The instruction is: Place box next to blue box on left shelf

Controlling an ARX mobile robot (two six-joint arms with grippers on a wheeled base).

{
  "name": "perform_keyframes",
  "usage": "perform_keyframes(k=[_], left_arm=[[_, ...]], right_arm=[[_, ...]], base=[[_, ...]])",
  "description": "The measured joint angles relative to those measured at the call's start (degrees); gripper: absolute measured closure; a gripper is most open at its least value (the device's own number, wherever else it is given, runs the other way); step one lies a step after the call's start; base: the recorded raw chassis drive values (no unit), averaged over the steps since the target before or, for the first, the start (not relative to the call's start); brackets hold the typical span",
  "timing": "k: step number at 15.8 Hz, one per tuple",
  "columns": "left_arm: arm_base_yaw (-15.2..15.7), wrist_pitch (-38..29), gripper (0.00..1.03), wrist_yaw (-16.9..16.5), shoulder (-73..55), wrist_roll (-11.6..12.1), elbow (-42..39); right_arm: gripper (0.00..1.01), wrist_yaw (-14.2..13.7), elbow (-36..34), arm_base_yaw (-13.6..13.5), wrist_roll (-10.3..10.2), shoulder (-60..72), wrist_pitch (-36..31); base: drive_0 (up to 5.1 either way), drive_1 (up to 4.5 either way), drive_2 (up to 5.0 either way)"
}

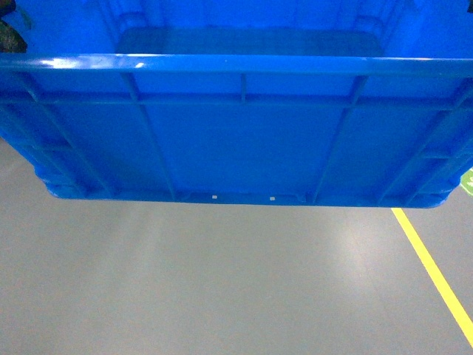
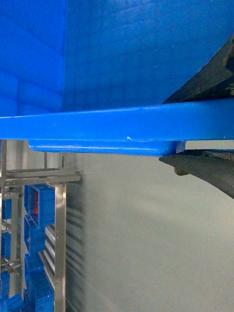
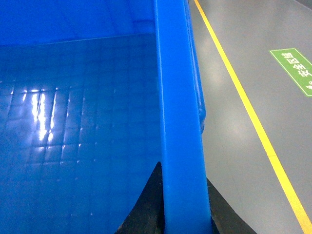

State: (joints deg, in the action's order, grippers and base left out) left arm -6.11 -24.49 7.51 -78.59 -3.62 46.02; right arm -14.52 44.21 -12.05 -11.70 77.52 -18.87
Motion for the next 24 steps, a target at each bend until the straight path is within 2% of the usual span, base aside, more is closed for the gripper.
perform_keyframes(k=[24], left_arm=[[0.0,0.0,0.89,0.0,0.0,-0.1,0.0]], right_arm=[[0.93,0.0,0.0,0.0,0.0,0.0,0.1]], base=[[-0.1,4.15,-4.3]])
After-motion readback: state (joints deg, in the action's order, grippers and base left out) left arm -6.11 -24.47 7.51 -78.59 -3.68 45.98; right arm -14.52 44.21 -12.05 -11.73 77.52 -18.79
